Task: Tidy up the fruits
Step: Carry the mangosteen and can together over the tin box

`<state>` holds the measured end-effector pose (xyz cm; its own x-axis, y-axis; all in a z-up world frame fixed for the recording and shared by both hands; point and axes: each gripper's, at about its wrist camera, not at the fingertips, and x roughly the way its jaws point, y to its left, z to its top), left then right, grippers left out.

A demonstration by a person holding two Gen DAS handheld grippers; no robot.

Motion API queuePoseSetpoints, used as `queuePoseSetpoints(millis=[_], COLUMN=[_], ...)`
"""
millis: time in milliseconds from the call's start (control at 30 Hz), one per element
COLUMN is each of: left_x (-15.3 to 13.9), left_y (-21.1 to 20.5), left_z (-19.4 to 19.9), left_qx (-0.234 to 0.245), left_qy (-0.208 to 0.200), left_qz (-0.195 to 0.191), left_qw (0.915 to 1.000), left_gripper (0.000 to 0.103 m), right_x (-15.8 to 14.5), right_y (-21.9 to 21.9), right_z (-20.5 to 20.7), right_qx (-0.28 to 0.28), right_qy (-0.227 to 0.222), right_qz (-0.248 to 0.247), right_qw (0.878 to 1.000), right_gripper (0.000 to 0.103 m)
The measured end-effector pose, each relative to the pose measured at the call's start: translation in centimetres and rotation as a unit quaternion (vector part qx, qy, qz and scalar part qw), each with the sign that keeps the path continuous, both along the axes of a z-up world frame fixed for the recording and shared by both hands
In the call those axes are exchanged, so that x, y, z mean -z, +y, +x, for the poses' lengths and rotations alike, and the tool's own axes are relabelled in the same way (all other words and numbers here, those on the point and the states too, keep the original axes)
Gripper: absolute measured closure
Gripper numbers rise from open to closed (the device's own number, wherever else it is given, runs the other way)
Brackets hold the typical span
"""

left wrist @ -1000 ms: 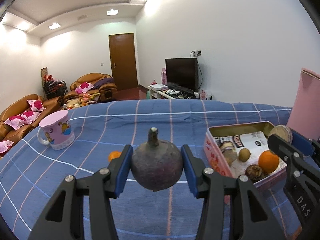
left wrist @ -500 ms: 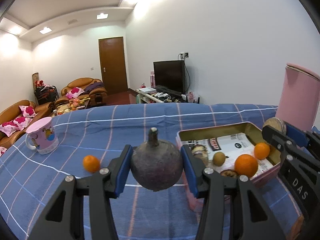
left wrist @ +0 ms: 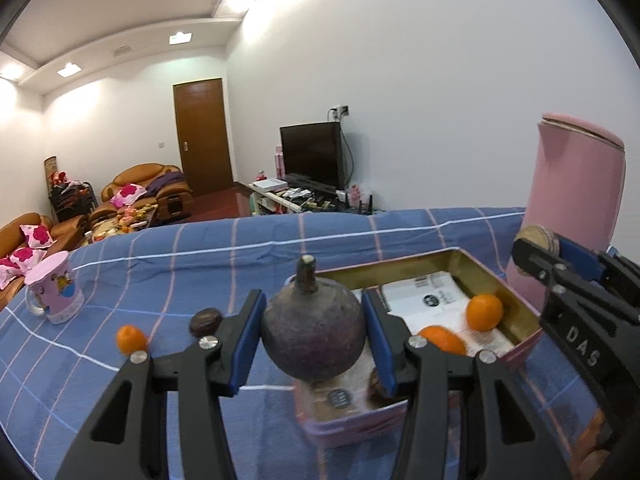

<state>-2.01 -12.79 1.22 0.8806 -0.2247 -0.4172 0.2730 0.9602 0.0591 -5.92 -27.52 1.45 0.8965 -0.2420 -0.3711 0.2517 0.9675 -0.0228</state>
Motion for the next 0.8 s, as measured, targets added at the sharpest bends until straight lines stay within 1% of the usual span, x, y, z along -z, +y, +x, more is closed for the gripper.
queuePoseSetpoints(millis=[133,267,467,633,733,800], left_x=[-0.2,0.0,-0.2,0.2,0.5,0.6], left_y=[-1.5,-2.6,-3.4,-3.9,-3.9,-3.9], left_z=[0.4,1.2,2.8,4.2,5.0,5.5], left_qx=[0.011,0.021,0.021,0.023,0.02,0.018], left_qy=[0.0,0.011,0.022,0.032,0.042,0.048], left_qz=[-0.003,-0.005,-0.015,-0.011,-0.008,-0.007], left_qw=[0.9999,0.9997,0.9994,0.9992,0.9989,0.9987], left_gripper=[0.052,0.052,0.052,0.052,0.052,0.052], right_x=[-0.1,-0.2,-0.1,0.1,0.4,0.7], right_y=[-0.8,-1.6,-2.4,-2.5,-2.4,-2.5], right_z=[0.5,1.2,2.6,3.7,4.6,5.3], right_qx=[0.011,0.031,0.047,0.042,0.035,0.025], right_qy=[0.0,-0.002,0.005,0.011,0.025,0.035], right_qz=[0.001,-0.008,-0.013,-0.019,-0.021,-0.012], right_qw=[1.0,0.999,0.999,0.999,0.999,0.999], right_gripper=[0.067,0.067,0.067,0.067,0.067,0.067])
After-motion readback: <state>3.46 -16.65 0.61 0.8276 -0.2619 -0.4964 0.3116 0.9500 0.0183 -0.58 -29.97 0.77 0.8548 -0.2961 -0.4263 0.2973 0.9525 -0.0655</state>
